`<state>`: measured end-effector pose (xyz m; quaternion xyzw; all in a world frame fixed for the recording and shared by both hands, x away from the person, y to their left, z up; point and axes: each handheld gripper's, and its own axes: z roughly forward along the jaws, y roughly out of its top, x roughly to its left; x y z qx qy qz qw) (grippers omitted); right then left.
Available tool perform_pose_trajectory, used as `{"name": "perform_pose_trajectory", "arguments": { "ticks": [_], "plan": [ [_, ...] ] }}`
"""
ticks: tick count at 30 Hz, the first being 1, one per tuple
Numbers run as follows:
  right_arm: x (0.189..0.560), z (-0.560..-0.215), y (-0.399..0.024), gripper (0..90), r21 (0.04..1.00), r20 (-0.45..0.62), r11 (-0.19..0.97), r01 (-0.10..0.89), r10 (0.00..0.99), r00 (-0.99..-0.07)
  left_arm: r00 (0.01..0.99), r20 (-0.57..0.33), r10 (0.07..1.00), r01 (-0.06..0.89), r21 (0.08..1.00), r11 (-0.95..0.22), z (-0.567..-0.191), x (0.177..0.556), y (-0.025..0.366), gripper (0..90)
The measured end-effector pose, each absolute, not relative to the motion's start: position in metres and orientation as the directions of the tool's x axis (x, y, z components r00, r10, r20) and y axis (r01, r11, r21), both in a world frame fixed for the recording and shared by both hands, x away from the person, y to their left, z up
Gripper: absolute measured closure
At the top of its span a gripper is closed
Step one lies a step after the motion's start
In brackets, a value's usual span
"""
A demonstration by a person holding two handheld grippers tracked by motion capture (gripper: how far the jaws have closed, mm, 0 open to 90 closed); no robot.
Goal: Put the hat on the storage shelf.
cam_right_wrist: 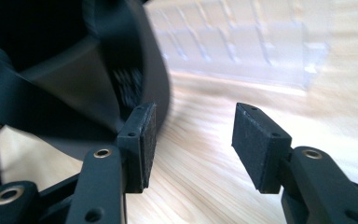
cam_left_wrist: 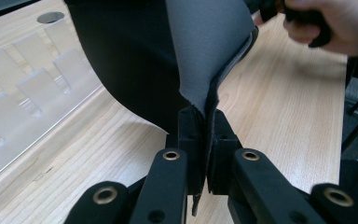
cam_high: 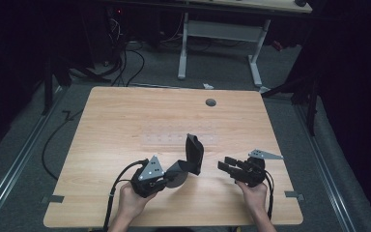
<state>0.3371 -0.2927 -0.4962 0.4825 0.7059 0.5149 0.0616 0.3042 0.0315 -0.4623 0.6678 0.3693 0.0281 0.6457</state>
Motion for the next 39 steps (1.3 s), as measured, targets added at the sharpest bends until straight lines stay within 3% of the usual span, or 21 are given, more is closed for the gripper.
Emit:
{"name": "perform_pose_trajectory", "arguments": {
  "ticks": [12,23,39],
  "plan": [
    [0.341,-0.528,-0.297,40.7,0.734,0.163,0.147,0.663,0.910,-0.382,0.676,-0.494,0.547,0.473,0.860,0.193,-0.455,0.315,0.049,86.6],
    [0.338,-0.531,-0.282,39.9,0.728,-0.022,0.275,0.627,0.925,-0.380,0.643,-0.524,0.558,0.477,0.845,0.244,-0.448,0.323,0.062,86.6],
    [0.337,-0.531,-0.282,39.1,0.728,-0.018,0.276,0.627,0.923,-0.385,0.599,-0.524,0.606,0.432,0.848,0.307,-0.428,0.343,0.081,86.6]
  ]
}}
